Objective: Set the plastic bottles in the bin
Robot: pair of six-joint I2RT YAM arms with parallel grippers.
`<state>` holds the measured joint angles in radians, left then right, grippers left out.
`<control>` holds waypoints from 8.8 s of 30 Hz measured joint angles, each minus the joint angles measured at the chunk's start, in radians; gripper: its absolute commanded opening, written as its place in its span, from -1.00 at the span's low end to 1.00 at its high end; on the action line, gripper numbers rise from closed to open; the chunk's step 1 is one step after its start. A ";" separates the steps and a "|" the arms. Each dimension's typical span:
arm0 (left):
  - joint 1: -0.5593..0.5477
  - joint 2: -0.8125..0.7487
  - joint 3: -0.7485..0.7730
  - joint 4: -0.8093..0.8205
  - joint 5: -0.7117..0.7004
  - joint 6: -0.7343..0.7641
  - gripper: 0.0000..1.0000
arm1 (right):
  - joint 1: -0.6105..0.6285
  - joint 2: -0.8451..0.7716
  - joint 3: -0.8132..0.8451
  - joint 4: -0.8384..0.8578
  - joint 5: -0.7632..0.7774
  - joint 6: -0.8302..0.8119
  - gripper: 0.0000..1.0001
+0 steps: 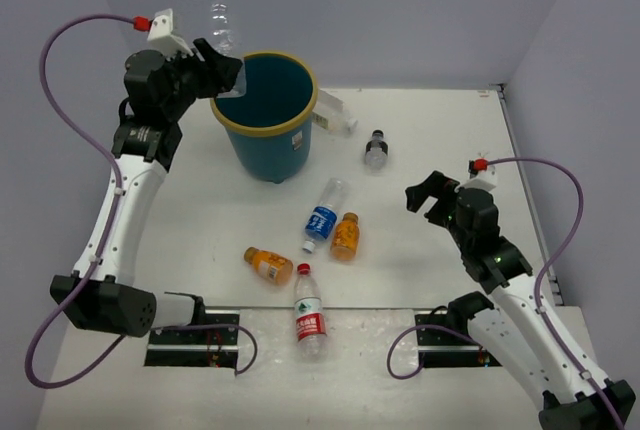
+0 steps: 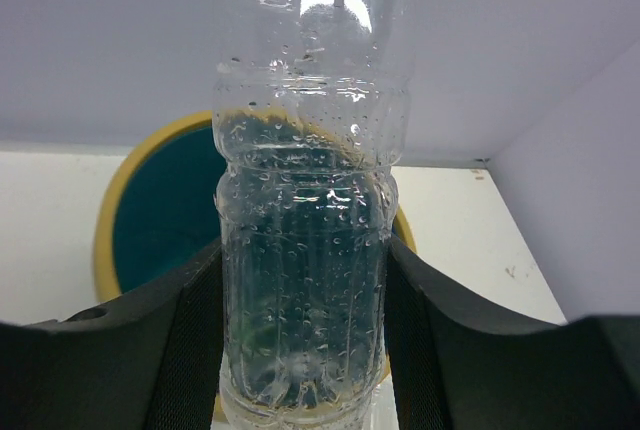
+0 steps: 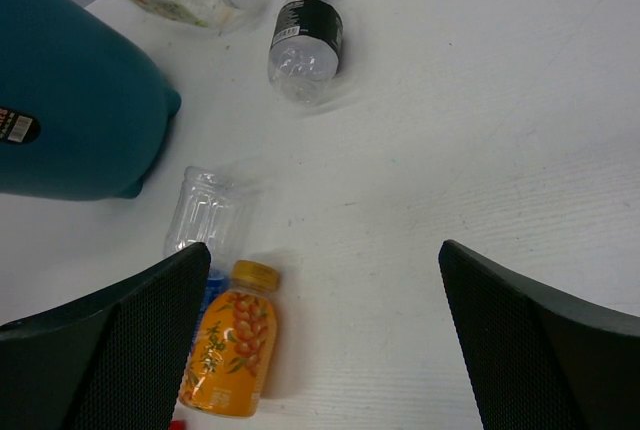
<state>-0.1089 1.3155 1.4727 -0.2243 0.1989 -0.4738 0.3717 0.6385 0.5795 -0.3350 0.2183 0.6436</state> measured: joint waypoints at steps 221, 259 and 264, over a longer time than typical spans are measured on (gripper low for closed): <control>-0.225 -0.535 -0.843 -0.391 -0.211 -0.316 1.00 | 0.361 1.227 1.382 0.167 0.030 -0.403 0.97; -0.539 -0.147 -0.841 -0.530 -0.166 -0.665 0.84 | 0.172 0.044 0.107 0.112 0.482 0.053 0.98; -0.555 -0.125 -0.833 -0.500 -0.186 -0.669 0.33 | 0.172 0.028 0.097 0.081 0.493 0.065 0.97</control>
<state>-0.6639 1.1904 0.6399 -0.7246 0.0128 -1.1424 0.5438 0.6664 0.6760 -0.2543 0.7116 0.7084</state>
